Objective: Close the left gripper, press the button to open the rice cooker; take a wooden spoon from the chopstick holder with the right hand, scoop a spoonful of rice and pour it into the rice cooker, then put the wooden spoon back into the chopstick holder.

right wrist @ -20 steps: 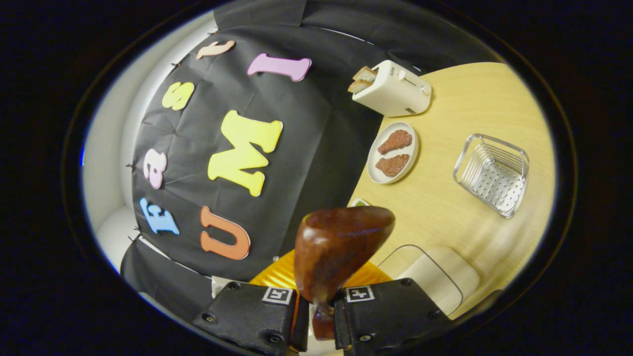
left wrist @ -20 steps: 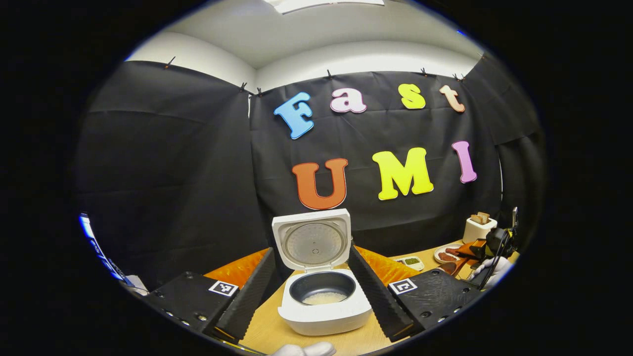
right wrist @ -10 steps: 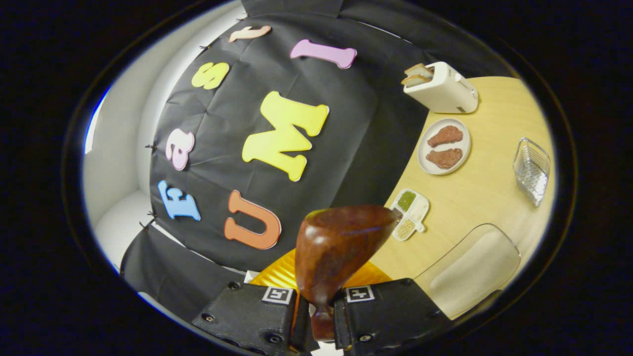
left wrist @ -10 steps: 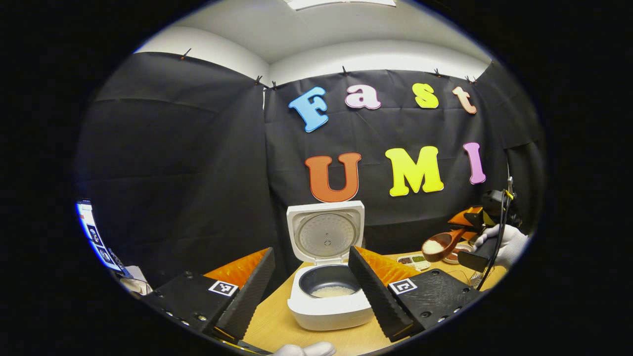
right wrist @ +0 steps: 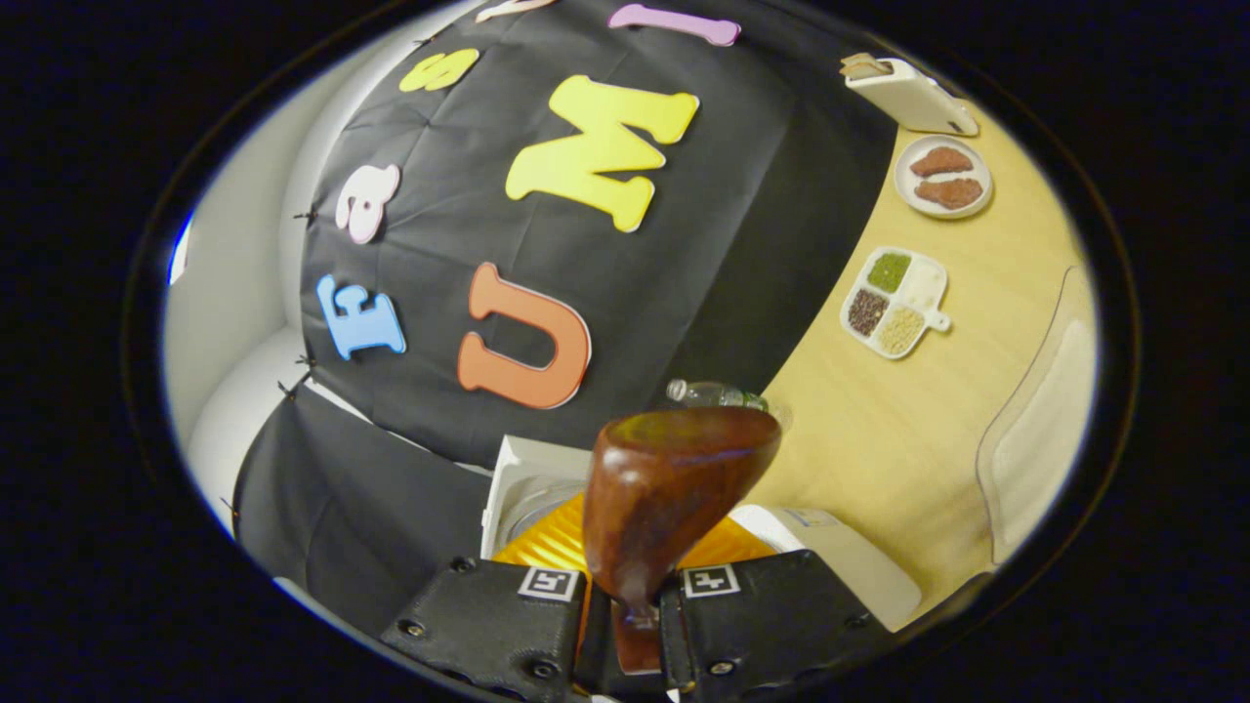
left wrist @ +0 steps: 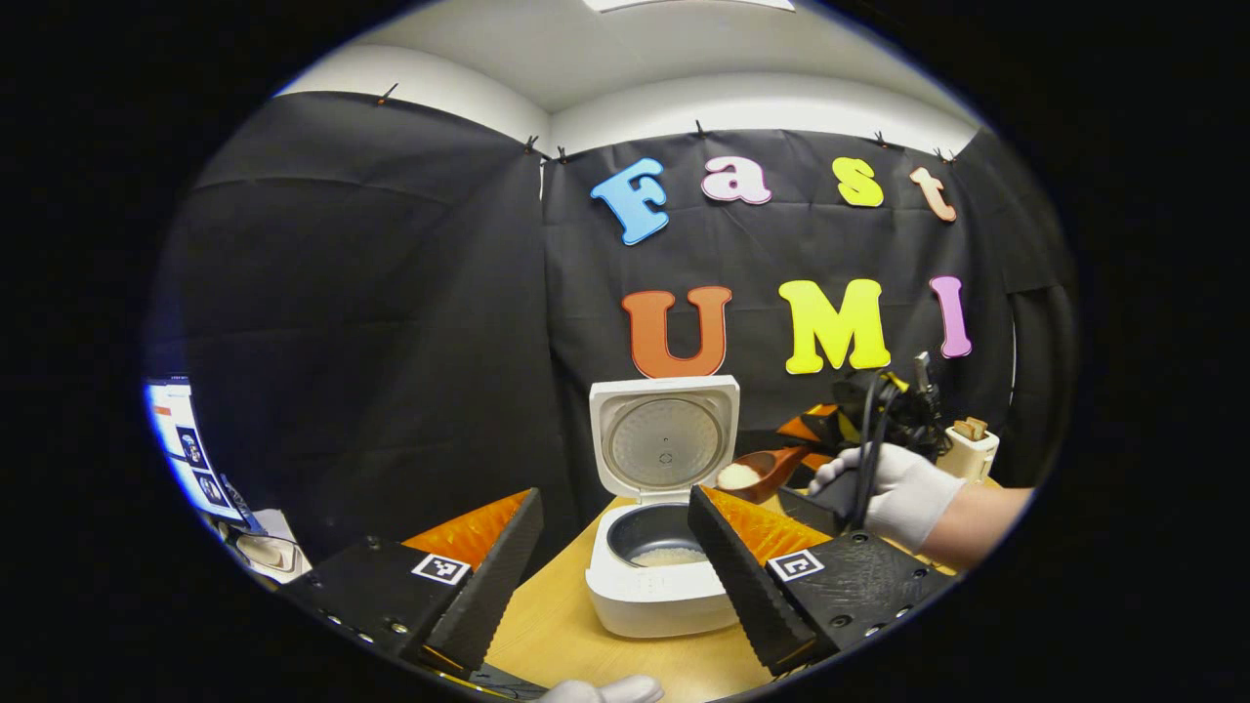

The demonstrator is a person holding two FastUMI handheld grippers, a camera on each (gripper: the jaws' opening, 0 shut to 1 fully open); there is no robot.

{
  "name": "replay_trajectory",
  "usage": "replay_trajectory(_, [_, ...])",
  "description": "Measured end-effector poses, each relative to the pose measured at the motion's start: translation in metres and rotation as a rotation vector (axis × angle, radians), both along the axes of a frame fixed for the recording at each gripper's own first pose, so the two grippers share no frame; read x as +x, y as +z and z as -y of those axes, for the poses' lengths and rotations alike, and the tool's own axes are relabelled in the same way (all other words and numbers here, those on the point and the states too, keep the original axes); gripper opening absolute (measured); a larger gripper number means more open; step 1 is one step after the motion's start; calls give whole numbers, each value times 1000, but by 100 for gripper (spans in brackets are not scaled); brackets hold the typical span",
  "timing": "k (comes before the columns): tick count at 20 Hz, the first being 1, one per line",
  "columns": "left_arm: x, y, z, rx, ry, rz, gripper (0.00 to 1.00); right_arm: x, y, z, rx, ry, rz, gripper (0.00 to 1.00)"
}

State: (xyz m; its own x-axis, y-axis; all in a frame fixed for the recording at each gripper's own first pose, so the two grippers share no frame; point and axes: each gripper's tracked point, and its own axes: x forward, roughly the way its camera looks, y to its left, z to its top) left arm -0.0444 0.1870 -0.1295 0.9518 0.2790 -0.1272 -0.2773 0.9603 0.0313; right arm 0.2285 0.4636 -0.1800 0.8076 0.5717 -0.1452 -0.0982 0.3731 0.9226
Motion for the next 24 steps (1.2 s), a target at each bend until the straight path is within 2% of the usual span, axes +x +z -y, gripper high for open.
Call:
replay_trajectory(1, [-1,0,-1,-2,2,-1,95,0,-7,-13,-13,18,-4,22])
replay_trajectory(2, [-3,0,-1,-3,5,-4,95,0,-14,-25,-26,30,-10,25])
replay_trajectory(5, [-6,-1,-7,5,20,-8,95,3,-30,-46,-70,46,-10,25])
replay_trajectory(9, [-10,-5,-15,-8,42,-18,95,3,-39,-63,-265,66,86,22])
replay_trajectory(10, [-10,-7,-16,-12,45,-21,95,2,-41,-68,-333,78,125,25])
replay_trajectory(12, [-11,-7,-16,-10,48,-23,95,-1,-43,-77,-486,98,215,22])
replay_trajectory(13, [-11,-8,-16,-7,48,-23,95,-2,-43,-83,-562,109,264,25])
replay_trajectory(18, [-14,-9,-14,-3,50,-24,95,-10,-35,-103,-962,141,559,25])
replay_trajectory(22, [-17,-6,-12,-2,52,-19,95,-22,-35,-127,-1180,191,780,28])
replay_trajectory(24, [-16,-5,-12,-2,52,-17,95,-31,-31,-139,-1294,212,913,25])
